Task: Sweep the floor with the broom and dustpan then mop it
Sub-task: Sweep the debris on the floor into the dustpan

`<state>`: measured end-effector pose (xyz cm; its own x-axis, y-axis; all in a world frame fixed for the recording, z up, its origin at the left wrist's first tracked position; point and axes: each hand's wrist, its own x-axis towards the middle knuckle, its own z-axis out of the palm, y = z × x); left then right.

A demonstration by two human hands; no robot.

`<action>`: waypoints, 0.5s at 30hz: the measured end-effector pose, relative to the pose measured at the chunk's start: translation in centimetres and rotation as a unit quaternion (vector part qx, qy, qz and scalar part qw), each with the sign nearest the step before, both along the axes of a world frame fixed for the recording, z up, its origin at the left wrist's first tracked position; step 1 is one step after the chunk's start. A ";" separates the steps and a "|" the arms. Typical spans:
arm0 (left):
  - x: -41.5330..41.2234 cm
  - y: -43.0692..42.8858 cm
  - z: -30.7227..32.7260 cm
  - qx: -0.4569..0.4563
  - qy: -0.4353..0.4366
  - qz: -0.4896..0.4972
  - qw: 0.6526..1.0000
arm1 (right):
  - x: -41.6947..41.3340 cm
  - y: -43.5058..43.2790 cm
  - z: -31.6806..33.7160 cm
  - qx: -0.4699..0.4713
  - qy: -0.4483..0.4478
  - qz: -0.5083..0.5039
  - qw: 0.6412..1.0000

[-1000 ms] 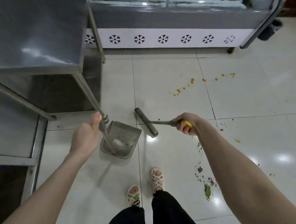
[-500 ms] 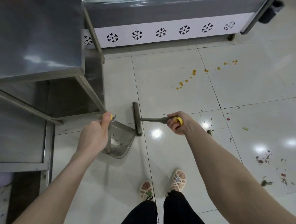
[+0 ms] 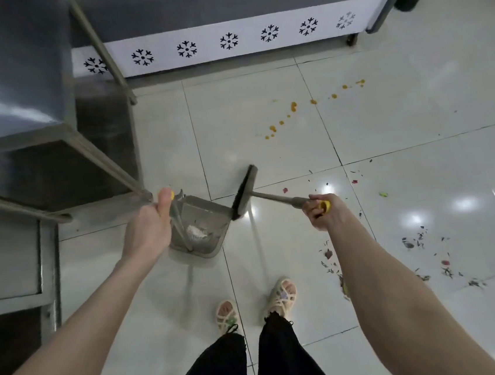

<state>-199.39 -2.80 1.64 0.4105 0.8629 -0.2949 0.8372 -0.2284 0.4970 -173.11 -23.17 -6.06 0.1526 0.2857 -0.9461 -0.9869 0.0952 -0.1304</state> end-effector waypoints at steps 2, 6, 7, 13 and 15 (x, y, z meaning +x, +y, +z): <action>1.9 -0.9 -0.6 -0.002 0.012 -0.017 1.000 | 1.2 -2.0 0.7 -0.018 -0.013 -0.025 0.999; 5.1 -2.8 -1.7 -0.013 0.007 -0.045 0.999 | 3.5 -7.2 1.6 -0.059 -0.029 -0.078 0.995; 5.8 -3.3 -1.8 -0.015 0.002 -0.053 0.998 | 4.0 -8.5 1.8 -0.066 -0.032 -0.087 0.994; 9.0 -4.9 -1.3 -0.020 -0.017 -0.069 0.997 | 4.9 -12.1 3.8 -0.095 -0.061 -0.087 0.990; 9.5 -5.0 -1.2 -0.013 -0.029 -0.079 0.996 | 5.3 -12.4 4.7 -0.084 -0.063 -0.066 0.992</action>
<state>-189.90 -7.80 0.47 0.5570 0.7789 -0.2882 0.7619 -0.3411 0.5505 -167.78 -35.58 -1.36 0.2981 0.0944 -0.9498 -0.9421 0.1891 -0.2769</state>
